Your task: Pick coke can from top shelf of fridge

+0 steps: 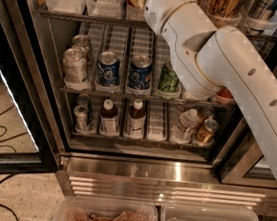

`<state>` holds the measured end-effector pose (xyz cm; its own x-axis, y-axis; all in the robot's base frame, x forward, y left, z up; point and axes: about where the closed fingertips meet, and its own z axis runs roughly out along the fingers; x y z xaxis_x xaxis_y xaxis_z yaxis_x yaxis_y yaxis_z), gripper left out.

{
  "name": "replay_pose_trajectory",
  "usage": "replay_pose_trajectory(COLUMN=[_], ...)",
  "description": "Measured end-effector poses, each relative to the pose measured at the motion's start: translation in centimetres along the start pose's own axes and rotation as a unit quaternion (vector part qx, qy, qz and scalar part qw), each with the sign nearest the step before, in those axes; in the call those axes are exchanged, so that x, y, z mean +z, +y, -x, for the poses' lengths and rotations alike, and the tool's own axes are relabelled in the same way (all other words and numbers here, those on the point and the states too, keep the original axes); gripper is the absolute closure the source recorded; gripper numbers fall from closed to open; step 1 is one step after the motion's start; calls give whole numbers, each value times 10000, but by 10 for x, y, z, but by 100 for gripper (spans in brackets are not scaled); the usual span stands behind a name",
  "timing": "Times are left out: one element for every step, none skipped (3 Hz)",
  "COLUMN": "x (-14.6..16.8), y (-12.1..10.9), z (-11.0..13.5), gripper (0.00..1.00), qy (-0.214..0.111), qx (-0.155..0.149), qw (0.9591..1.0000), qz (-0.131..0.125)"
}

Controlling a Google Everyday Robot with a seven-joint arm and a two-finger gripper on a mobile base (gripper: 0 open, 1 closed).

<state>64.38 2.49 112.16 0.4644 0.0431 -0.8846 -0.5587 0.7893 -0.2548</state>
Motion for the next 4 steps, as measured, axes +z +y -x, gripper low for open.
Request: replay_pose_trajectory(x=[0,0,-13,-44], y=[0,3,6,5], z=[0,1,11,11], gripper=[100,100,100,100], qy=[0,53,211,494], qx=[0,44,135,78], qw=[10000,9997,9977,9941], qz=[0,215,627,961])
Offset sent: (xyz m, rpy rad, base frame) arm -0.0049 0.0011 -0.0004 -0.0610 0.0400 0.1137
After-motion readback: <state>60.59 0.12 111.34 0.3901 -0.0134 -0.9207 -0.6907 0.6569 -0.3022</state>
